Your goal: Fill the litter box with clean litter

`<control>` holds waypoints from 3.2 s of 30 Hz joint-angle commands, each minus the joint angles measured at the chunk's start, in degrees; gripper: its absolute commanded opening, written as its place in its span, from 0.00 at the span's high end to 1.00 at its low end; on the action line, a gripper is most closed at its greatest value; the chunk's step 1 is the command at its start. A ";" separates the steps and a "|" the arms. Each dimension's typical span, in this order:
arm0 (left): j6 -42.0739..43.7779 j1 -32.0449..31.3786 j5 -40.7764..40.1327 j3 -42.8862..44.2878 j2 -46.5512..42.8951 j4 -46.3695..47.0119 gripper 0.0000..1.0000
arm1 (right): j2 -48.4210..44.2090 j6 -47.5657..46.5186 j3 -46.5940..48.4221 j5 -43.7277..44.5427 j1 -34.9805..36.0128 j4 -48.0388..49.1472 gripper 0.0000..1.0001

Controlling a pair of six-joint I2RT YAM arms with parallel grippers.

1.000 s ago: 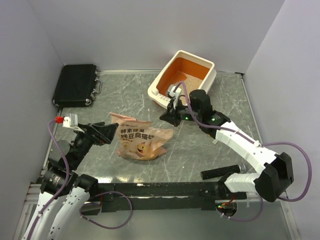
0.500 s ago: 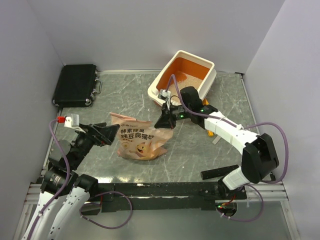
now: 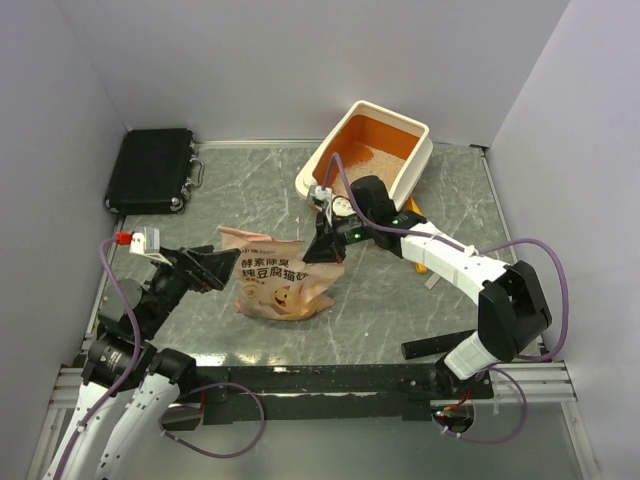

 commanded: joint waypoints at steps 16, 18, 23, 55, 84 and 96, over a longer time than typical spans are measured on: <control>-0.32 -0.12 1.56 -0.19 0.23 2.09 0.04 | -2.10 -16.66 6.91 0.40 5.69 -18.65 0.92; -0.32 -0.03 1.74 -0.19 0.32 2.01 0.04 | -0.79 -16.93 7.80 -0.13 5.69 -19.19 0.83; -0.14 -0.03 2.00 -0.19 0.15 1.83 0.04 | 0.01 -16.49 8.07 -2.06 6.48 -17.70 0.51; -0.05 -0.12 4.72 -0.37 0.67 2.53 0.03 | -22.04 -4.81 -1.25 42.89 9.56 -11.28 0.00; -0.75 -0.12 11.05 -1.24 -1.96 4.20 0.03 | -4.39 15.94 -15.14 46.19 -36.15 -4.16 0.04; -0.76 -0.21 10.88 -1.33 -1.44 3.85 0.03 | 6.52 13.92 -11.01 46.36 -36.15 -3.37 0.09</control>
